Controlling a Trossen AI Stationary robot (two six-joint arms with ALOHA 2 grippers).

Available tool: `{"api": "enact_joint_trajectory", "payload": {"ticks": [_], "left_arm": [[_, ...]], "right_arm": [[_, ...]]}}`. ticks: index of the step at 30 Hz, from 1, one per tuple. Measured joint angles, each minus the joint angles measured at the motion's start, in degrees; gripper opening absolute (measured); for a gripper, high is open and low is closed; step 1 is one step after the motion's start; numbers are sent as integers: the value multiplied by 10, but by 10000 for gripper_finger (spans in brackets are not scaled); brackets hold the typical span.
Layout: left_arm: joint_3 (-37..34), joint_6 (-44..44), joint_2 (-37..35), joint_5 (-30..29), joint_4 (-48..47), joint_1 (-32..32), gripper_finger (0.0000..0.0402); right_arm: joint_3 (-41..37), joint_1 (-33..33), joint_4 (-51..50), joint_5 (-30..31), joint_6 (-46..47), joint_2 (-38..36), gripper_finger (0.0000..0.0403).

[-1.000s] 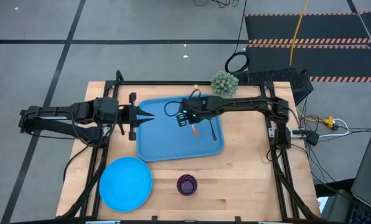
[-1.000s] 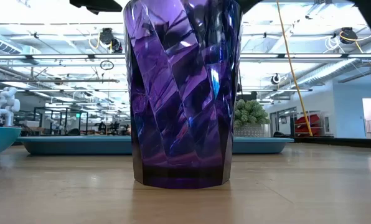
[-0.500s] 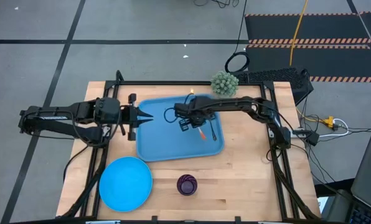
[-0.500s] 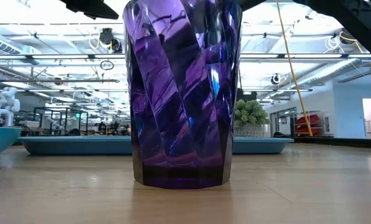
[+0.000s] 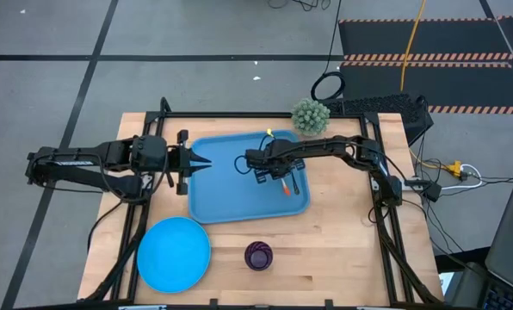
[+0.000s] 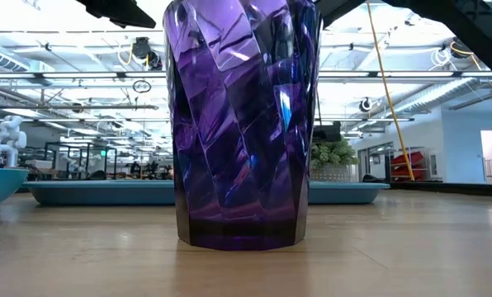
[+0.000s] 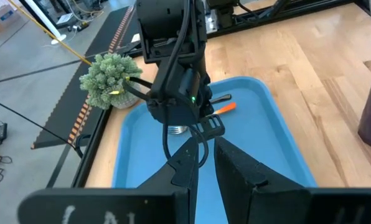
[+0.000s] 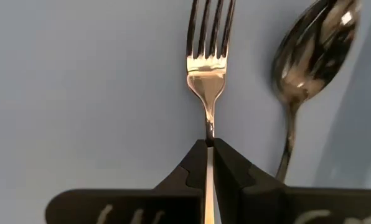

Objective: Pick and place plate/cup/fork/spoon on tray
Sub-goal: Put the orange fork onto the left side of the black spoon on the tray, then put the blue plate on the blue tray

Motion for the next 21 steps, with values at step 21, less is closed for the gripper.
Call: {"api": "enact_joint_trajectory", "payload": {"ticks": [21], "left_arm": [[0, -3, 0, 0, 0, 0, 56]], "right_arm": [[0, 24, -31, 48, 9, -3, 110]]}}
